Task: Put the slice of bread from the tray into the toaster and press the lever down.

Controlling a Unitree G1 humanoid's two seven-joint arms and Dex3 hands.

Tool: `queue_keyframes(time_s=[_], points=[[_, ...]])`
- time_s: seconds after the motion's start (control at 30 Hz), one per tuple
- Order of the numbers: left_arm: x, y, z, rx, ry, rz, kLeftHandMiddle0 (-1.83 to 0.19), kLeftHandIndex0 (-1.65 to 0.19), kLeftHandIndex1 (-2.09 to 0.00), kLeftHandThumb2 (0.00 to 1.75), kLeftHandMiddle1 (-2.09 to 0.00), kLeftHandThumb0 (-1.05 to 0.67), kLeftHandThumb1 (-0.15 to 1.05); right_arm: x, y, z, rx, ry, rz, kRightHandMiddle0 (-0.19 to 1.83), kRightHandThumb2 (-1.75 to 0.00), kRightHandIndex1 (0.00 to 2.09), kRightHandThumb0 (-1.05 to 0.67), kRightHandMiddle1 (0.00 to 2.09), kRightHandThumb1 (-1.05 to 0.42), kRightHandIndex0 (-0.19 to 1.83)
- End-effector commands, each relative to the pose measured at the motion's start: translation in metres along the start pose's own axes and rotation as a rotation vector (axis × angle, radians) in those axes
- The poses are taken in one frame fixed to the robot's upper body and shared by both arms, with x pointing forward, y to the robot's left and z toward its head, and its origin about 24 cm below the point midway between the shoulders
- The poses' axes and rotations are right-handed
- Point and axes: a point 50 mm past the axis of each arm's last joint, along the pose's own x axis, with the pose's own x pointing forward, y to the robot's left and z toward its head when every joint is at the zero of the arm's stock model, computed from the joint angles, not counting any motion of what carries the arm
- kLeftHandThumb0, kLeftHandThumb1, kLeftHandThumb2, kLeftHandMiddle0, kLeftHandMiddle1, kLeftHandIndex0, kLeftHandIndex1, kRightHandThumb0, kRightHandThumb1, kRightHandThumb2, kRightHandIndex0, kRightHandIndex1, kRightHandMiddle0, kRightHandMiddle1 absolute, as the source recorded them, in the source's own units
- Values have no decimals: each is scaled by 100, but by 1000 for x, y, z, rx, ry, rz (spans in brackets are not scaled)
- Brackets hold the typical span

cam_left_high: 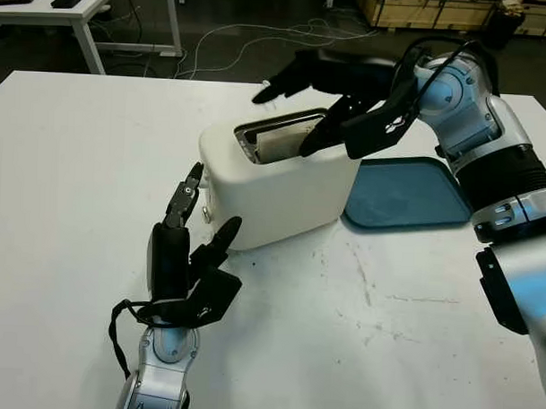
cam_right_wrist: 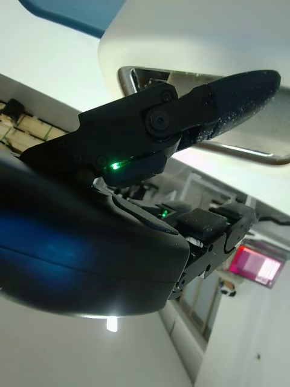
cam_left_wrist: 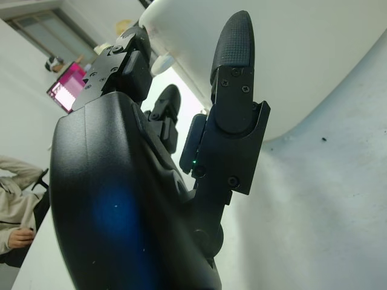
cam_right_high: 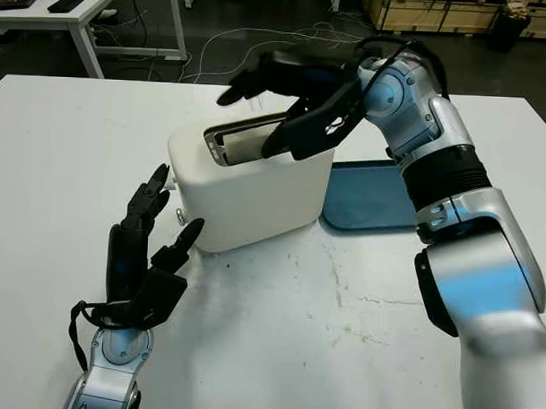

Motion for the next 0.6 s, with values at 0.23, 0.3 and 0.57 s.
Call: queue_keyframes(time_s=[0.23, 0.3, 0.57], points=[[-2, 5, 2, -12, -7, 39, -33, -33, -1, 30, -26, -60, 92, -32, -3, -21, 142, 3, -334, 38, 0, 64, -81, 3, -75, 0], [-2, 8, 2, -9, -8, 43, -34, -33, -1, 30, -26, -61, 92, -43, 10, -28, 233, -3, -443, 44, 0, 79, -75, 5, -76, 0], [3, 24, 0, 30, -44, 59, -35, -33, -1, 29, -25, -58, 92, -92, 111, -41, 631, 87, -757, 56, 0, 56, -48, 4, -79, 33]])
